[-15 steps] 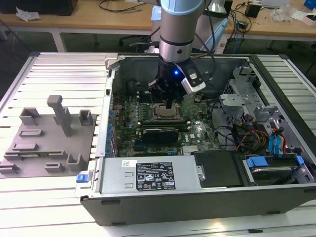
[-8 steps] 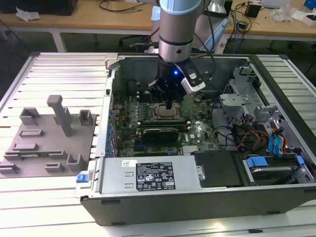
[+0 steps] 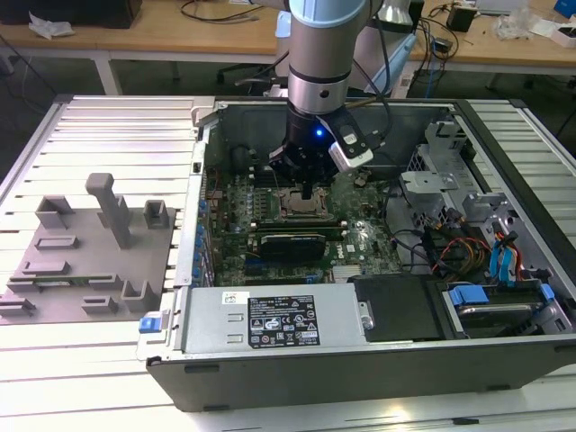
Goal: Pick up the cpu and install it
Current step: 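Install the first cpu locking lever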
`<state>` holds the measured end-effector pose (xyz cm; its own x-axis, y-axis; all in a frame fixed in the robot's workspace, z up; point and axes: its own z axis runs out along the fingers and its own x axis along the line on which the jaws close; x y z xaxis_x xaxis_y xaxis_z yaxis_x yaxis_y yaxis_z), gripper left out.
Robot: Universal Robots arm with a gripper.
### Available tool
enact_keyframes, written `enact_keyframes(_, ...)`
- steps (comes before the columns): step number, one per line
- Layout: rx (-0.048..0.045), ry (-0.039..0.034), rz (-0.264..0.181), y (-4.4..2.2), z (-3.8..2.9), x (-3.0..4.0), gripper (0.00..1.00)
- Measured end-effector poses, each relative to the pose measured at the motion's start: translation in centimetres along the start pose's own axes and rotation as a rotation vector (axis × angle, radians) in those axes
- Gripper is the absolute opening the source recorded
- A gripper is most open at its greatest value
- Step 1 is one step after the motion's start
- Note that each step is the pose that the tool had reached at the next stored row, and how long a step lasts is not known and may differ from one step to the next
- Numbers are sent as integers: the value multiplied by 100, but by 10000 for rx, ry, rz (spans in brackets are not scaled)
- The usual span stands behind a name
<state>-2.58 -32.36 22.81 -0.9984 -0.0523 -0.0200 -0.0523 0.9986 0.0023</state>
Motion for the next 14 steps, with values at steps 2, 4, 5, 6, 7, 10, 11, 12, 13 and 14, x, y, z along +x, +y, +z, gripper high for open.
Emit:
enact_keyframes(2,0,1,1,0,0,0,11)
enact_keyframes(4,0,0,1,0,0,0,11)
enact_keyframes(5,0,1,2,0,0,0,11)
enact_keyframes(6,0,0,1,0,0,0,11)
enact_keyframes(7,0,0,2,0,0,0,11)
enact_keyframes(10,-1,-1,3,0,-61,-1,11)
enact_keyframes(11,0,-1,3,0,-88,-2,11)
enact_keyframes(12,0,0,3,0,-106,-2,11)
enact_keyframes(13,1,0,3,0,-126,-2,11)
enact_keyframes(14,1,0,2,0,-175,-3,11)
